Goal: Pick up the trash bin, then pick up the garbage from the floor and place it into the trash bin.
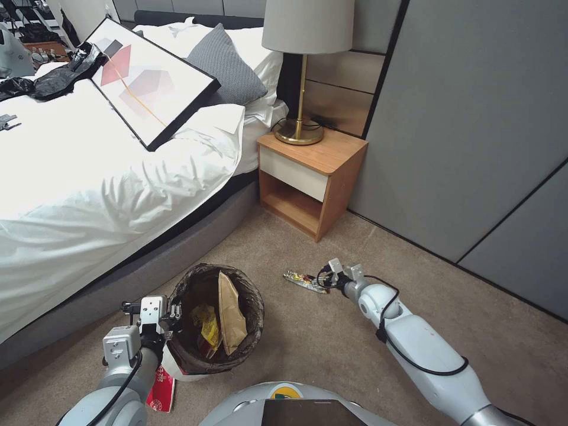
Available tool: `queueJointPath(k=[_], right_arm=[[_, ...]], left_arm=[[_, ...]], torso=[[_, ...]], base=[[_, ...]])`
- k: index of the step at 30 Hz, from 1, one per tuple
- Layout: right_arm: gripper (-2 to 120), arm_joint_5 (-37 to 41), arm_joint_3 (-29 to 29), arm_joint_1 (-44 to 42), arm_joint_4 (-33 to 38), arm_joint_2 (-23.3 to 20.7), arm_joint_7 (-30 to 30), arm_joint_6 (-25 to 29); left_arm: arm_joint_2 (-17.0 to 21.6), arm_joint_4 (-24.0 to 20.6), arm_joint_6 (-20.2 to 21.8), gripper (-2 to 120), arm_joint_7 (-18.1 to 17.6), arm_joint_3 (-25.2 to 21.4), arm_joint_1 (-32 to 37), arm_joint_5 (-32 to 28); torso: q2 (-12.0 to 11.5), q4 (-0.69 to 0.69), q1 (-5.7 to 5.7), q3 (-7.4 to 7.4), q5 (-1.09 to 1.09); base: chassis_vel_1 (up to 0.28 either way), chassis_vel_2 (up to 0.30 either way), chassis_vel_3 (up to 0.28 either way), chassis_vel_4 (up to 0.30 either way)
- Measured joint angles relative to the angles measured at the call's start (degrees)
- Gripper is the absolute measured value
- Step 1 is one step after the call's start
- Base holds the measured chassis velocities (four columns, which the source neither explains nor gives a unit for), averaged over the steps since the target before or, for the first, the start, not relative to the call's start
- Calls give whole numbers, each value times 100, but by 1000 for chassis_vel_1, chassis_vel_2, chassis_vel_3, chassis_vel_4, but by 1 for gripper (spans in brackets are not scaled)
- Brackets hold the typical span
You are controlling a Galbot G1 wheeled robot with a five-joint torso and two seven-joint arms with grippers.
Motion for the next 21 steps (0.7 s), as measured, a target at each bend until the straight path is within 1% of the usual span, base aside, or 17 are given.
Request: queueJointPath(k=[2, 4, 5, 7, 10, 15, 21], right_arm=[[100, -31, -38, 30, -52, 32, 1, 10], [100, -93, -157, 140, -196, 166, 12, 20], [100, -93, -157, 140, -196, 166, 12, 20], [100, -176, -286, 258, -369, 331, 33, 23], [100, -229, -357, 341, -520, 435, 49, 23], [100, -304, -408, 468, -819, 626, 95, 28], [100, -344, -412, 510, -1026, 755, 98, 37]], left_arm=[[-3, 0, 0, 7, 0, -4, -4, 2], [-9, 0, 0, 7, 1, -9, -15, 7], [-9, 0, 0, 7, 1, -9, -15, 7], [-1, 0, -1, 7, 1, -10, -28, 7], [17, 0, -3, 7, 2, -12, -45, 4], [43, 0, -4, 7, 4, -14, -63, -14], [69, 0, -5, 7, 6, -25, -77, -40]], torso=[[0, 0, 0, 0, 0], [0, 0, 0, 0, -1], [0, 0, 0, 0, -1], [0, 1, 0, 0, 0], [0, 0, 0, 0, -1], [0, 0, 0, 0, 0], [0, 0, 0, 0, 0]], base=[[0, 0, 0, 0], [0, 0, 0, 0], [0, 0, 0, 0], [0, 0, 0, 0], [0, 0, 0, 0], [0, 0, 0, 0], [0, 0, 0, 0]])
